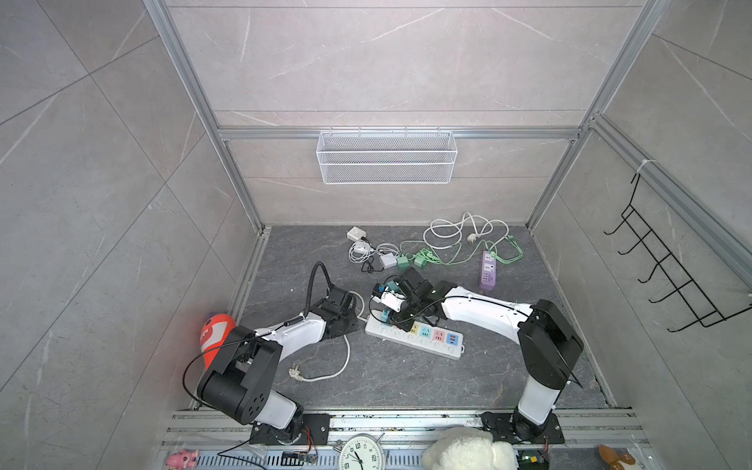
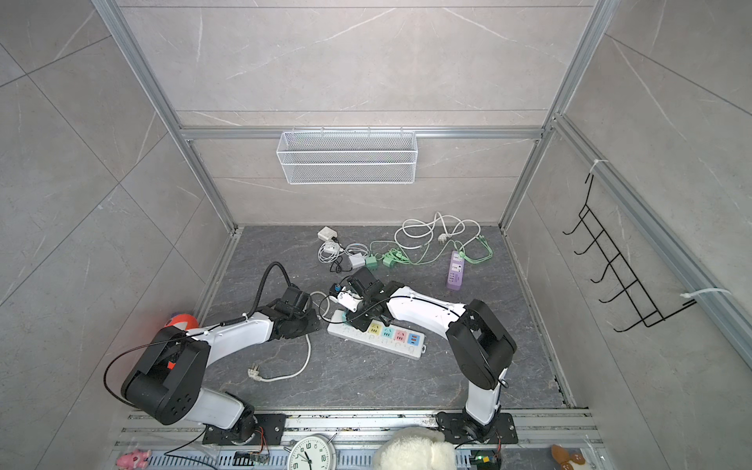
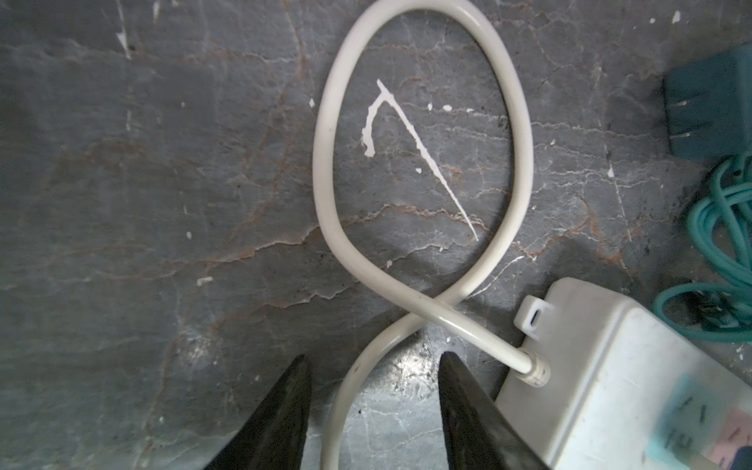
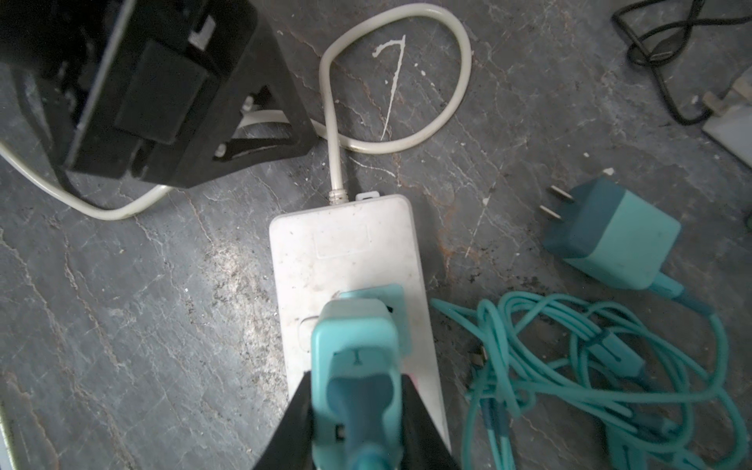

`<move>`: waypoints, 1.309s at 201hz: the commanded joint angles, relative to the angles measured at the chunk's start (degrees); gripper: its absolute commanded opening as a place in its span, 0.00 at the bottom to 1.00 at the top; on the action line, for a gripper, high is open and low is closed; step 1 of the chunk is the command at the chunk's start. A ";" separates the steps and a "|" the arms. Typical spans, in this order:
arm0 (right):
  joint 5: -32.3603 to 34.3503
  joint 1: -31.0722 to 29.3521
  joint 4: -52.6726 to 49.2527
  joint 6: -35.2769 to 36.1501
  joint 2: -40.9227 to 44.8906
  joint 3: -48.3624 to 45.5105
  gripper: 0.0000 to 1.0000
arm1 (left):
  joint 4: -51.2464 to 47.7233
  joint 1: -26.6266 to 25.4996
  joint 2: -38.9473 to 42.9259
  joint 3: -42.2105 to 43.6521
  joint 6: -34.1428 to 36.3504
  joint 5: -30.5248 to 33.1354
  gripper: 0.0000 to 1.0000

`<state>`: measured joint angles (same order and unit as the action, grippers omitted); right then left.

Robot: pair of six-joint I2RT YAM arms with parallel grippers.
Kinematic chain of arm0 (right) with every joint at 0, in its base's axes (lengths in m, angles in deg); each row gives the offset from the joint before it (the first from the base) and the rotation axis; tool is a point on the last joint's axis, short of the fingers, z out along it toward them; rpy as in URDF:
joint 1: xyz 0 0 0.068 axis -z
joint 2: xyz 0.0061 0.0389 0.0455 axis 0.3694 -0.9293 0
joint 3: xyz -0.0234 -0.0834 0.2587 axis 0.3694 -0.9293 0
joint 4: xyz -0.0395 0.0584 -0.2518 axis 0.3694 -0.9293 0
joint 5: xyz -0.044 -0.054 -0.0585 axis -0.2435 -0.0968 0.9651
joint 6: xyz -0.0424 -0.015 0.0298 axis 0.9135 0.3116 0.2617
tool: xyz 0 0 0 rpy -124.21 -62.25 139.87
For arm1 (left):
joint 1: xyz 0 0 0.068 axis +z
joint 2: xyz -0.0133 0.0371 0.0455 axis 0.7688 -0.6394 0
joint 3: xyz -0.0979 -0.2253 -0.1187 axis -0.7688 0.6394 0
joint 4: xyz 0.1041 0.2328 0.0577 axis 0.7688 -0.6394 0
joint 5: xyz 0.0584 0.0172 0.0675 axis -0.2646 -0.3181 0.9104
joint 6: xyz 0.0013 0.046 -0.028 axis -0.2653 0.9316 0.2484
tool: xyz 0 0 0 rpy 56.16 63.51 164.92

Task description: Insert the plug

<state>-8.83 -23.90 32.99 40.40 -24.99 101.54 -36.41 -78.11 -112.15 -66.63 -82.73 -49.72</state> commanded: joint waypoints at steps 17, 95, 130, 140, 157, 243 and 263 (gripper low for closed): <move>0.37 -0.40 -0.41 0.04 0.65 1.81 0.19 | -3.26 0.02 -2.66 2.65 0.01 -2.51 0.54; 2.95 -0.52 -1.05 -0.06 -2.71 1.43 0.19 | -3.56 0.02 -2.15 2.70 0.37 -2.41 0.54; 3.67 -0.62 -1.02 0.13 -3.79 0.97 0.18 | -3.69 0.04 -1.94 2.67 0.56 -2.28 0.53; 3.58 -0.68 -1.11 0.16 -3.94 0.87 0.18 | -3.79 0.08 -1.69 2.69 0.76 -2.19 0.53; 3.88 -0.92 -1.48 0.05 -3.78 0.49 0.18 | -4.07 0.13 -1.16 2.50 1.12 -1.66 0.53; 6.74 -3.99 -3.59 -2.98 -5.22 -2.51 0.18 | -4.38 0.61 3.91 1.71 3.38 -3.96 0.63; 6.83 -4.24 -3.30 -4.24 -5.30 -3.86 0.18 | -5.32 0.62 8.90 1.47 3.92 -4.98 0.69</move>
<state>-2.12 -26.90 34.24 39.17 -27.13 101.37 -37.70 -77.74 -108.99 -65.36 -80.24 -52.23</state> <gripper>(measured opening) 0.281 0.666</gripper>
